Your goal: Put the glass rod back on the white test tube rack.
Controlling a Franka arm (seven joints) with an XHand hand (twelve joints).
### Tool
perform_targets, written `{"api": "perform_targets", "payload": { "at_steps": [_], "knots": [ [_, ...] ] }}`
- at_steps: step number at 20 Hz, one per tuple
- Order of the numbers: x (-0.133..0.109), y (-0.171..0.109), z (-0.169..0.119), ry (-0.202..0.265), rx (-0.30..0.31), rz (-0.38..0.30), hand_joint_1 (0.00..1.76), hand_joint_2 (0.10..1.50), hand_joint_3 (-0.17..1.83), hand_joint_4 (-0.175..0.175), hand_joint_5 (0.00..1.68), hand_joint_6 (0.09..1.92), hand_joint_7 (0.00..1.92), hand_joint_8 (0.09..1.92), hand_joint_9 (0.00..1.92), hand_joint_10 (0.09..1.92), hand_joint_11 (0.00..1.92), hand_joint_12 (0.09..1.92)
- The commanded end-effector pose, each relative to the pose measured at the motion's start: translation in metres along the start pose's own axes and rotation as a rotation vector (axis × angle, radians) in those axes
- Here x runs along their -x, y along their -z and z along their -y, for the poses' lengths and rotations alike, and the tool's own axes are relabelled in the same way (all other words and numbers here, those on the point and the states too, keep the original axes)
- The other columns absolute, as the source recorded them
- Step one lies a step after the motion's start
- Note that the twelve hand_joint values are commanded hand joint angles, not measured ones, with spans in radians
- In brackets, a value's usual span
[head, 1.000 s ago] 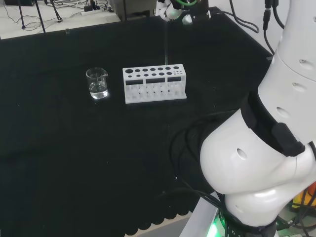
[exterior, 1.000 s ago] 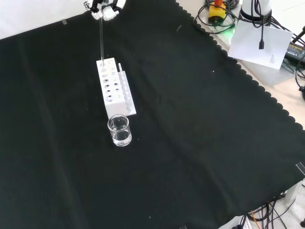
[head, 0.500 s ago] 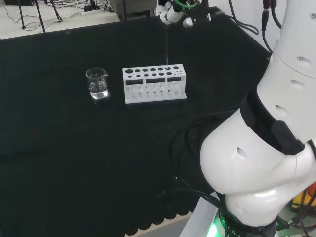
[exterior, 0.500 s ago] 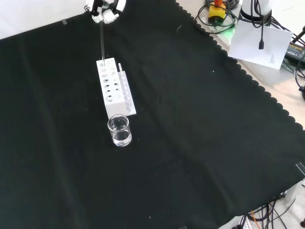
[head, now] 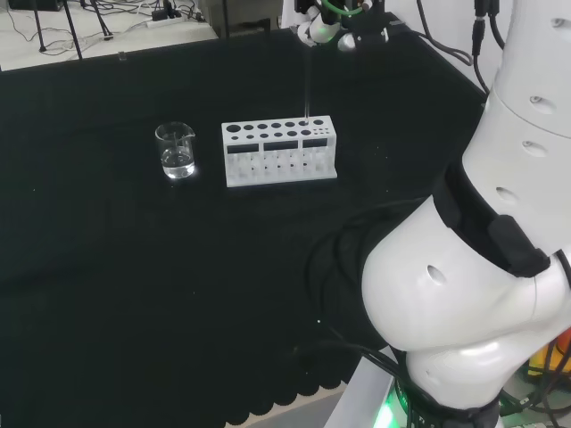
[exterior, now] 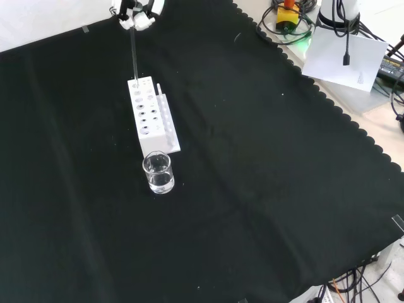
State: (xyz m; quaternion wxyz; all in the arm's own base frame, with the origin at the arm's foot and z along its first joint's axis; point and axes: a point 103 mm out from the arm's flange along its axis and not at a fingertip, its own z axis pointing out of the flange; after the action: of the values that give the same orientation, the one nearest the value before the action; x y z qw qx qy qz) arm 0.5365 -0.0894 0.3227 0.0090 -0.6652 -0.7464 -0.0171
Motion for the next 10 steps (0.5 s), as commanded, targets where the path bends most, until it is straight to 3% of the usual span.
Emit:
{"api": "perform_targets", "payload": {
  "at_steps": [1, 10],
  "knots": [
    [0.000, -0.026, -0.006, -0.006, -0.028, -0.059, 1.31, 0.65, 0.81, -0.175, 1.14, 0.71, 1.15, 1.24, 1.69, 0.94, 1.65, 0.99],
    [-0.002, -0.045, -0.017, -0.010, -0.052, -0.053, 1.31, 0.65, 0.81, -0.175, 1.14, 0.71, 1.15, 1.24, 1.69, 0.94, 1.65, 0.99]
  ]
}}
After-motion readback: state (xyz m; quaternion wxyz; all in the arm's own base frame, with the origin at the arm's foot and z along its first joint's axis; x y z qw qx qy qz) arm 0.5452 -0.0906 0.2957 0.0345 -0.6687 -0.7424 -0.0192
